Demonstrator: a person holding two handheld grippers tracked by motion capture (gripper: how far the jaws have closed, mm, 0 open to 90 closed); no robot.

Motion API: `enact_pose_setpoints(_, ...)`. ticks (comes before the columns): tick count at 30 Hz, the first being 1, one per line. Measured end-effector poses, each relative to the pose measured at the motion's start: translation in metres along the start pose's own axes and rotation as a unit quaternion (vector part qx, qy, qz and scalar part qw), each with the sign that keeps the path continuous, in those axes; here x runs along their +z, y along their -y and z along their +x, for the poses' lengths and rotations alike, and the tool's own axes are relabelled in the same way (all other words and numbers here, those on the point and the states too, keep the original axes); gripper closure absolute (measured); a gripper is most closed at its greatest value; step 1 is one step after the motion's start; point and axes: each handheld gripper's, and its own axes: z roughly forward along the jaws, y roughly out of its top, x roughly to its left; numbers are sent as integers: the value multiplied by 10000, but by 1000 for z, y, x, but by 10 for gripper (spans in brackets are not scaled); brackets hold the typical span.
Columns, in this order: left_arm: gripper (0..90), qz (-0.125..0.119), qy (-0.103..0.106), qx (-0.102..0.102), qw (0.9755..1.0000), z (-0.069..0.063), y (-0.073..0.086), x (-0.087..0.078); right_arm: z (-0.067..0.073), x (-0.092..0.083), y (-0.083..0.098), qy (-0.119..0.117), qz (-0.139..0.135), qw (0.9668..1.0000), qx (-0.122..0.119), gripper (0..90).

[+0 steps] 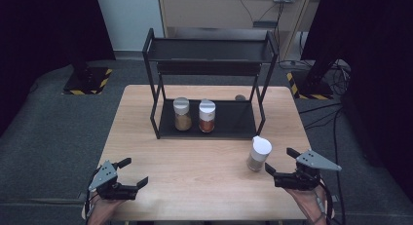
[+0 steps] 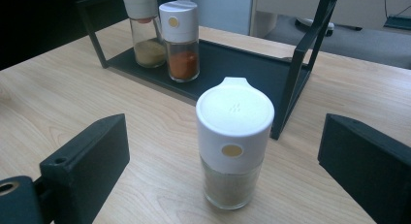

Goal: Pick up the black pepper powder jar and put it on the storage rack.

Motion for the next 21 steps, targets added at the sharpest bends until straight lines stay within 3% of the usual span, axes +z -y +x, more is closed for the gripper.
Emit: enact_pose_setpoints(21,12,11,4,13,10000,0,0,0,-2,48,-15,43,413,9991,74,55)
